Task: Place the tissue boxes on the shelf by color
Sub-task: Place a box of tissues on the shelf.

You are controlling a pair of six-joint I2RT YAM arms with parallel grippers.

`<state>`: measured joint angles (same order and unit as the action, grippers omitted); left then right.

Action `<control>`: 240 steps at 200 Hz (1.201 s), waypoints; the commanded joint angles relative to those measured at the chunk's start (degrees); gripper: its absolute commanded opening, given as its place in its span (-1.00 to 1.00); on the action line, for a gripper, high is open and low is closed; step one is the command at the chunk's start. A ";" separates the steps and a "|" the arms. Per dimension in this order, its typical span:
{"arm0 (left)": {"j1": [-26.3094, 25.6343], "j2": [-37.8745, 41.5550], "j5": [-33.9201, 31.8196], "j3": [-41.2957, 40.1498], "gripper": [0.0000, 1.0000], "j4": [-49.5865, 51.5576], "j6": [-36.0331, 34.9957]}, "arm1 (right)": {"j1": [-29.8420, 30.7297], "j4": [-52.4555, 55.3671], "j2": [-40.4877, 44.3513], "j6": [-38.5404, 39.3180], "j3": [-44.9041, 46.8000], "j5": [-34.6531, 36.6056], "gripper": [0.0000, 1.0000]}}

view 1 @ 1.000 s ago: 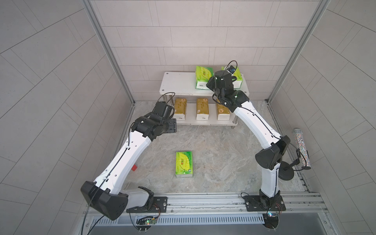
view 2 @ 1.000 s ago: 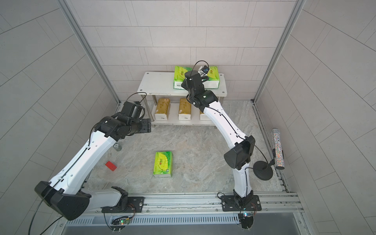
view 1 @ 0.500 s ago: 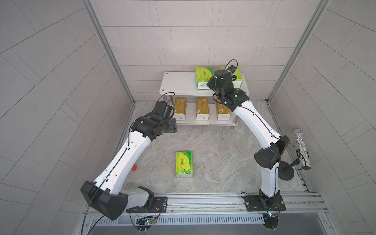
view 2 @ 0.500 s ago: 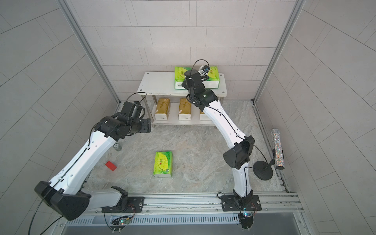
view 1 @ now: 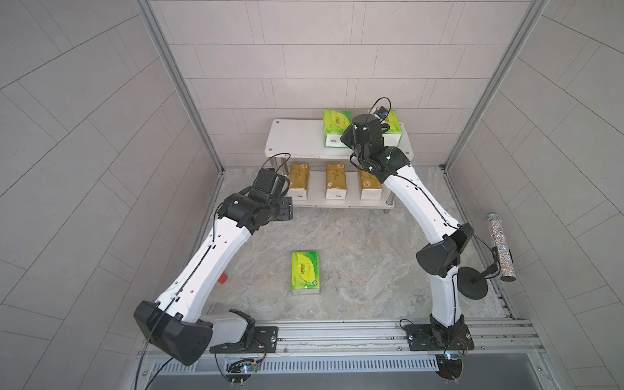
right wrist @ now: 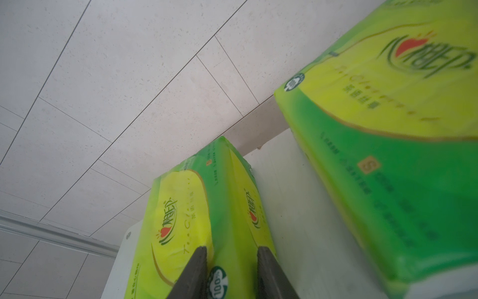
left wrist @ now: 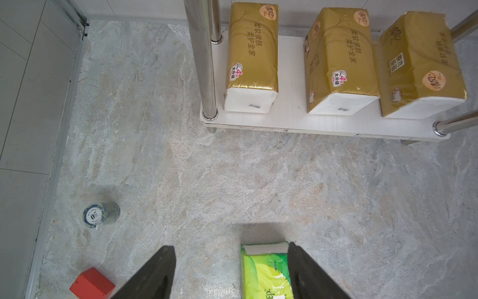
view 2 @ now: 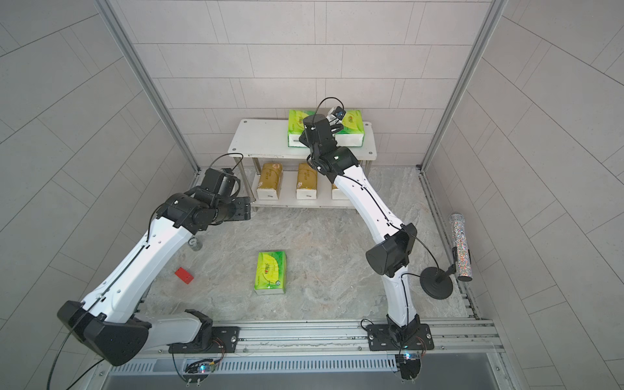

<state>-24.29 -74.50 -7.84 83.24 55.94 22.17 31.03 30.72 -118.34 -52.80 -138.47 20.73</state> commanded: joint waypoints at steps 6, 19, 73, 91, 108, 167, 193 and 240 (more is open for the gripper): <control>-0.18 0.28 -0.97 0.87 0.52 -0.03 -0.37 | 0.42 3.47 -1.88 -0.46 -1.27 0.36 -0.25; -0.15 0.31 -1.06 0.96 0.52 0.09 -0.45 | 0.43 3.78 -1.76 -0.30 -1.24 0.60 -0.24; -0.18 0.16 -1.28 0.87 0.52 0.07 -0.35 | 0.40 3.44 -0.89 0.37 -0.90 0.76 -0.04; -0.15 0.17 -1.30 1.04 0.52 -0.04 -0.37 | 0.39 2.53 -0.16 0.84 -0.20 0.80 0.08; -0.15 0.08 -1.20 1.09 0.52 -0.09 -0.20 | 0.36 1.53 0.69 1.44 0.67 0.82 0.15; -0.14 0.46 -1.44 0.87 0.52 -0.12 -0.20 | 0.34 0.57 2.21 2.79 1.35 1.41 0.19; -0.10 0.61 -1.50 0.69 0.52 -0.09 -0.11 | 0.18 -0.17 2.92 3.05 2.20 1.42 -0.01; -0.14 0.92 -1.39 0.46 0.52 -0.17 -0.06 | 0.21 -0.38 3.95 2.41 4.33 0.92 -0.08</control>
<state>-24.29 -74.50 -8.25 83.24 55.94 22.15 31.11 29.04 -116.95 -50.83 -135.48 21.19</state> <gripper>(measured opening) 0.760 0.461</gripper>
